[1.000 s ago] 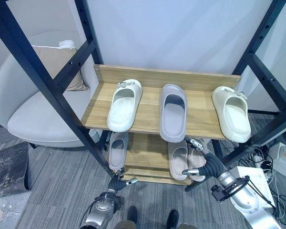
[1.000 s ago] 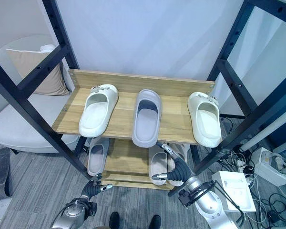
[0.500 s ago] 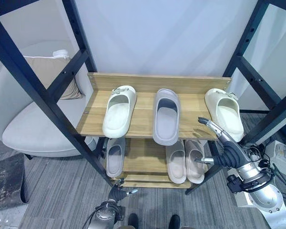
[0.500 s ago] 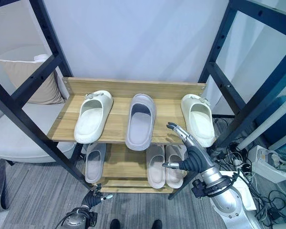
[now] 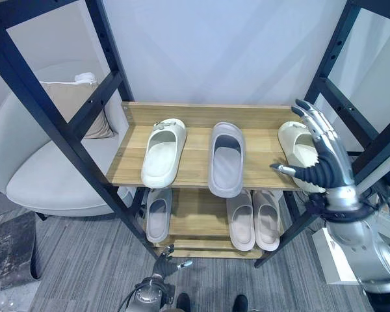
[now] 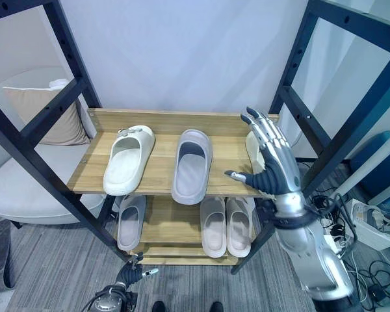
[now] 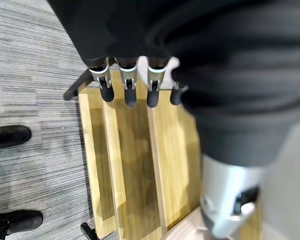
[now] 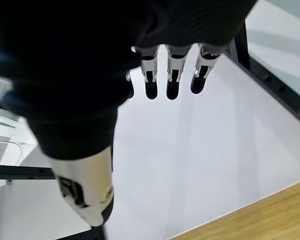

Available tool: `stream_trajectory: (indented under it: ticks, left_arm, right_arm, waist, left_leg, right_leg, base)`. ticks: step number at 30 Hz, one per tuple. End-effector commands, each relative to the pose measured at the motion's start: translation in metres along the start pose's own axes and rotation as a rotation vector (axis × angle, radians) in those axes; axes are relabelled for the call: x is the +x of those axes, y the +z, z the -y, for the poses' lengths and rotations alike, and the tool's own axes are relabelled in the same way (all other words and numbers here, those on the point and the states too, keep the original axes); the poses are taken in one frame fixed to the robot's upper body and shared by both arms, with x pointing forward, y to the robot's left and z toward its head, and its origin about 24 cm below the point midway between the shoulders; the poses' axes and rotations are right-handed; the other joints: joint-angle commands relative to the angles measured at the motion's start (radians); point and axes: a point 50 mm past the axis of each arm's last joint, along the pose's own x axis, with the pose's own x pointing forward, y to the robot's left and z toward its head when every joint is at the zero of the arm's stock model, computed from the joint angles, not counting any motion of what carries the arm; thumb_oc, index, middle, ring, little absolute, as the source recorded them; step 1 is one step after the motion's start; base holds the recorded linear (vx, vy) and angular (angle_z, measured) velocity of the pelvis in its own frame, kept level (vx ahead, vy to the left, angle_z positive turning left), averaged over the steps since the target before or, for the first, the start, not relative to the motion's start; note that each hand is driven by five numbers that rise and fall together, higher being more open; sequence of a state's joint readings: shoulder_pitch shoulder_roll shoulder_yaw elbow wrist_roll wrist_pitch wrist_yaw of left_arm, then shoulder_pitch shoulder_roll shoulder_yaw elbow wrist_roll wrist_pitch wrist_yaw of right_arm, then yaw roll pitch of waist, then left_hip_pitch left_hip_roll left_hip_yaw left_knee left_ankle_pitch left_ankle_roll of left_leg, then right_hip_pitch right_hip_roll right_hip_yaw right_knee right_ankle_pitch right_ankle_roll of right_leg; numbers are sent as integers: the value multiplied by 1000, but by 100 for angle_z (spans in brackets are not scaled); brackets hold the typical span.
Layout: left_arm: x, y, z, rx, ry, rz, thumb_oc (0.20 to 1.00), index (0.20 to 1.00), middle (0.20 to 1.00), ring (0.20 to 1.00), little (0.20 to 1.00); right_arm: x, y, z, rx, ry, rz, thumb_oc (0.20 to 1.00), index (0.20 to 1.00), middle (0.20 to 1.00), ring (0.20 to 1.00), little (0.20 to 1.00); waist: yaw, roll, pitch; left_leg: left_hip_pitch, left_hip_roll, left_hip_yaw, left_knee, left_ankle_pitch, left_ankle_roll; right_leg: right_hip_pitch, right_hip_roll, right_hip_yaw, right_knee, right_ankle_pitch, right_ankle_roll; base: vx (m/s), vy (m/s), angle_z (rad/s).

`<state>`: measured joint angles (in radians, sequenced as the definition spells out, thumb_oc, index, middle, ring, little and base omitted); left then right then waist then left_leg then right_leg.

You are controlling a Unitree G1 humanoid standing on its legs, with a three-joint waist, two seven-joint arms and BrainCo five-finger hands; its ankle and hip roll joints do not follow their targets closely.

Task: Arrange the slippers neatly on the shoe rack.

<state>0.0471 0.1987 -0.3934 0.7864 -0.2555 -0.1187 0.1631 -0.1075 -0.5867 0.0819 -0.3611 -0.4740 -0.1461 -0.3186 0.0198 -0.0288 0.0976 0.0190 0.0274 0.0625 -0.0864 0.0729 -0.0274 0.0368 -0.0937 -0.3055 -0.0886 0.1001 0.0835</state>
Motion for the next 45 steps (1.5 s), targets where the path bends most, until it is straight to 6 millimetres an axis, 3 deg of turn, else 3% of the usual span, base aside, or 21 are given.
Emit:
stream_trajectory:
  ticks: [1,9,19,22,30,31,32,33,34,41,44,45]
  left_arm:
    - [9,25,-2,41,-16,93,1000,1000,1000,1000,1000]
    - [6,17,-4,32,-15,68,1000,1000,1000,1000,1000]
    - [6,16,-1,52,-32,66,1000,1000,1000,1000,1000]
    - [5,17,0,61,-40,80,1000,1000,1000,1000,1000]
    - [5,18,2,83,-56,94,1000,1000,1000,1000,1000]
    - [5,18,2,82,-56,95,1000,1000,1000,1000,1000]
    - [5,18,3,83,-60,95,1000,1000,1000,1000,1000]
    - [5,19,3,82,-59,95,1000,1000,1000,1000,1000]
    - [5,18,3,82,-62,94,1000,1000,1000,1000,1000]
    - [5,15,5,82,-63,82,1000,1000,1000,1000,1000]
    - [5,16,5,79,-56,82,1000,1000,1000,1000,1000]
    - [6,17,4,70,-45,82,1000,1000,1000,1000,1000]
  right_arm:
    - [26,3,12,-25,-133,43,1000,1000,1000,1000,1000]
    - [35,-16,-7,6,-119,-63,1000,1000,1000,1000,1000]
    - [38,-24,-35,9,-12,-115,1000,1000,1000,1000,1000]
    - [38,-35,-49,-54,48,-149,1000,1000,1000,1000,1000]
    - [57,-58,-54,-269,81,-169,1000,1000,1000,1000,1000]
    - [58,-58,-55,-269,80,-168,809,809,809,809,809]
    - [59,-62,-54,-285,81,-177,470,470,470,470,470]
    - [60,-62,-54,-285,81,-176,391,391,391,391,391]
    - [61,-67,-55,-305,88,-190,200,200,200,200,200]
    - [61,-68,-57,-295,93,-203,200,200,200,200,200]
    - [61,-65,-50,-280,51,-196,200,200,200,200,200]
    - [62,-57,-40,-232,-24,-181,200,200,200,200,200]
  waist:
    - [54,-26,14]
    - [103,-37,30]
    - [132,-41,42]
    - [146,-41,45]
    - [172,-38,50]
    - [170,-38,51]
    - [173,-37,52]
    - [173,-37,52]
    - [178,-38,53]
    - [178,-33,53]
    - [172,-29,50]
    - [160,-25,48]
  left_leg:
    - [53,-20,-55,3,-101,8]
    - [43,-21,-74,2,-98,9]
    - [32,-26,-89,3,-99,10]
    - [27,-27,-98,2,-98,9]
    - [20,-30,-113,2,-95,6]
    - [20,-30,-113,2,-95,6]
    - [18,-31,-115,2,-94,5]
    - [18,-31,-116,2,-94,5]
    - [16,-32,-120,2,-93,4]
    - [18,-33,-131,3,-92,4]
    - [21,-32,-129,3,-93,3]
    - [23,-31,-125,3,-93,4]
  right_leg:
    - [61,-25,-15,4,-85,67]
    - [58,-28,-35,2,-84,68]
    - [54,-29,-47,1,-86,68]
    - [54,-31,-56,1,-89,68]
    - [52,-33,-70,1,-90,69]
    - [52,-33,-71,1,-90,69]
    - [53,-33,-74,1,-91,69]
    - [53,-33,-74,1,-91,69]
    - [54,-33,-78,1,-91,68]
    - [59,-34,-87,1,-93,67]
    - [62,-35,-87,1,-94,67]
    - [63,-35,-83,1,-95,67]
  base:
    - [37,28,3]
    - [26,13,9]
    - [33,14,7]
    - [27,6,3]
    - [3,3,1]
    - [3,9,7]
    - [2,2,14]
    - [9,1,17]
    - [10,-1,16]
    - [4,1,2]
    - [0,0,0]
    - [0,0,0]
